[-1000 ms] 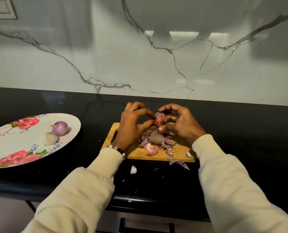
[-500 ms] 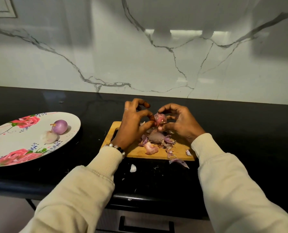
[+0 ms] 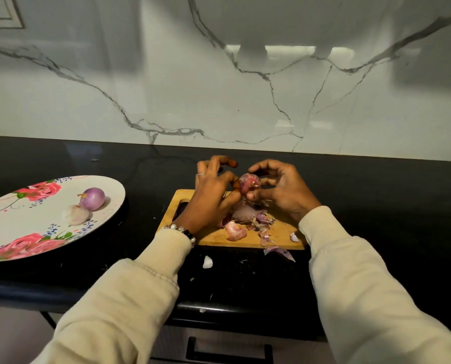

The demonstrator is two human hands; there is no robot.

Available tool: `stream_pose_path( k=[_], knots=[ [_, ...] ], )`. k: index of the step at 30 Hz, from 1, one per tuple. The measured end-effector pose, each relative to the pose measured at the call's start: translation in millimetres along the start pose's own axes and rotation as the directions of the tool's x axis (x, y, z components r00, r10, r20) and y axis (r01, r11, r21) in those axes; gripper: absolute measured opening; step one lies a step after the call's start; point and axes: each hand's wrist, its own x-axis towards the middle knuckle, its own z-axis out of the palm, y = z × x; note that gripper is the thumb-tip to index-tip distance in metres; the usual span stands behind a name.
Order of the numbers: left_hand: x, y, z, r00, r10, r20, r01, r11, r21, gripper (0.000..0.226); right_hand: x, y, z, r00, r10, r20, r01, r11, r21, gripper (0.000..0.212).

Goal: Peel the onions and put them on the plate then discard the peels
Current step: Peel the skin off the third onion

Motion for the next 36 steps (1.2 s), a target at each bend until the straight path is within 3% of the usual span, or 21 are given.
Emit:
stream_pose_path(
  k=[8, 11, 16, 26, 36],
  knots=[
    [6, -10, -2, 0.981, -0.050, -0.190, 0.047, 0.999, -0.020, 0.011, 3, -1, -3, 0.995, 0.026, -0.094, -0.018, 0.997, 0.080, 0.048],
    [6, -9, -4, 0.986, -0.022, -0.163, 0.017, 0.999, -0.036, 0.023, 3, -1, -3, 0.996, 0.023, -0.086, -0.014, 0.995, 0.098, 0.047],
    [4, -2, -3, 0.989, -0.009, -0.149, 0.002, 0.999, -0.046, 0.019, 3, -1, -4, 0.997, 0.022, -0.068, -0.009, 0.984, 0.179, 0.047],
    [2, 2, 0, 0.965, -0.258, -0.052, 0.235, 0.934, -0.270, 0.020, 2, -1, 1, 0.998, -0.064, -0.020, 0.065, 0.996, 0.057, 0.050],
    [0, 1, -2, 0.954, -0.291, -0.068, 0.264, 0.928, -0.263, 0.028, 3, -1, 4, 0.995, -0.099, -0.010, 0.100, 0.995, 0.021, 0.052]
  ],
)
